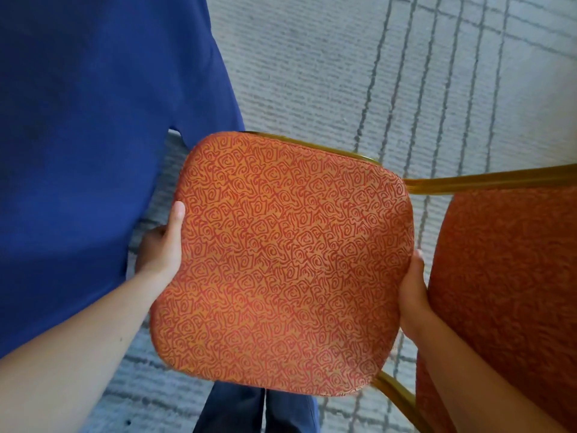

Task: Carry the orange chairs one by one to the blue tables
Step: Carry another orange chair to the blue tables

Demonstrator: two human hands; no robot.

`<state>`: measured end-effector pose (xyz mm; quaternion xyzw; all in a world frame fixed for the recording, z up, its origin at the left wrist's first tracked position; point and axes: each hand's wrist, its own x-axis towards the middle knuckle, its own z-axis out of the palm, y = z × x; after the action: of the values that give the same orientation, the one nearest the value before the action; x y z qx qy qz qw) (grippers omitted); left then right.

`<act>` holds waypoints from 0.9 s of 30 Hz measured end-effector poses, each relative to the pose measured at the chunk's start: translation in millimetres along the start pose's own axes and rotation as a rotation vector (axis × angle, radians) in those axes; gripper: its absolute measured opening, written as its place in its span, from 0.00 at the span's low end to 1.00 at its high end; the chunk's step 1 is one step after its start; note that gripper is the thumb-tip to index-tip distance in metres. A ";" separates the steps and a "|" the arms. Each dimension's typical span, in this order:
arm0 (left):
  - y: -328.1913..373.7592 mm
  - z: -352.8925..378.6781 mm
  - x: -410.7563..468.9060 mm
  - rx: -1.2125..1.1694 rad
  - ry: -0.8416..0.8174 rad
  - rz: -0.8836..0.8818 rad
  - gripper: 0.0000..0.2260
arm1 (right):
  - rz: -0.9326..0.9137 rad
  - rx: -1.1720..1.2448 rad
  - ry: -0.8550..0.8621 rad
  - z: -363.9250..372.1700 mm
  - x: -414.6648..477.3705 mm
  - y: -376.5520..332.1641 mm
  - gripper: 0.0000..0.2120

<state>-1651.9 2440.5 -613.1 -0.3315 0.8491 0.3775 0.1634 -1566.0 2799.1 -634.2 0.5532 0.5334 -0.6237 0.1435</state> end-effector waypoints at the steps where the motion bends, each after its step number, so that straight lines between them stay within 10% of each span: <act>1: -5.8 3.7 6.6 0.002 -0.005 -0.016 0.30 | 0.007 -0.015 0.016 3.6 6.6 4.5 0.28; 8: -44.9 29.9 37.8 0.075 -0.014 -0.107 0.37 | 0.044 -0.050 0.002 23.6 36.9 41.4 0.32; 16: -75.5 56.6 43.7 0.027 0.029 -0.104 0.23 | 0.110 -0.041 -0.019 31.2 58.4 73.2 0.31; 27: -92.0 64.8 55.7 0.072 -0.007 -0.170 0.38 | 0.103 -0.068 0.082 33.8 62.3 87.0 0.30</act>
<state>-1627.5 2419.0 -734.4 -0.3951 0.8303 0.3325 0.2097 -1538.9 2763.0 -736.9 0.6000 0.5305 -0.5736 0.1722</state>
